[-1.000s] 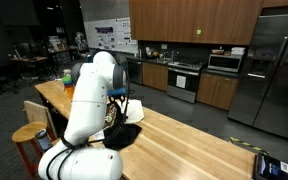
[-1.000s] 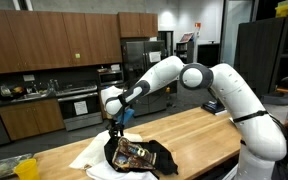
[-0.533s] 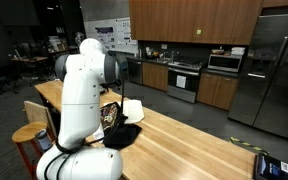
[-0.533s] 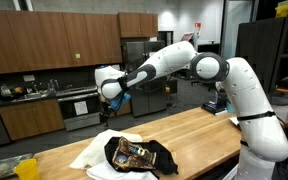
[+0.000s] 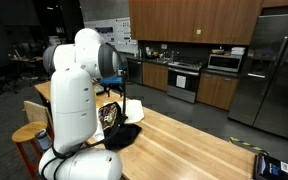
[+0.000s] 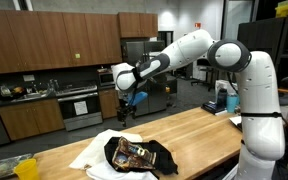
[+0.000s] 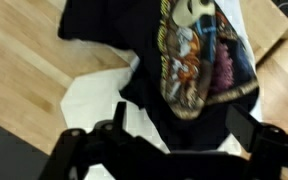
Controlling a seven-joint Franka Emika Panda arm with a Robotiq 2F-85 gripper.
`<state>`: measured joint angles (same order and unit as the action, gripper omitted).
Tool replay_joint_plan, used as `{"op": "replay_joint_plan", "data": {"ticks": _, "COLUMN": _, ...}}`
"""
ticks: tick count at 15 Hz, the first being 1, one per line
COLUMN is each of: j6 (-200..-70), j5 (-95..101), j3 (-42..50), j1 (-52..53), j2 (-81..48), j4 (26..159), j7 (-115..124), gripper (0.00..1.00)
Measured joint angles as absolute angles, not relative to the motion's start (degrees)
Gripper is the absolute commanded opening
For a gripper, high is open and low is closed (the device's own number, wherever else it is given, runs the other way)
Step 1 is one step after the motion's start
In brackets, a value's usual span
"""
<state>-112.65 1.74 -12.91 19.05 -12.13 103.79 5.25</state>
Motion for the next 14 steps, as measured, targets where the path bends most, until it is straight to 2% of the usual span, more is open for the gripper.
{"op": "replay_joint_plan", "data": {"ticks": 5, "j6": -109.0, "j5": 4.44, "j3": -11.86, "j1": 15.7, "j2": -3.98, "j4": 114.96, "j7": 1.64, "gripper": 1.0}}
{"op": "replay_joint_plan", "data": {"ticks": 14, "j6": -108.98, "j5": 4.45, "j3": -12.02, "j1": 15.87, "j2": -2.95, "j4": 116.0, "j7": 1.59, "gripper": 1.0}}
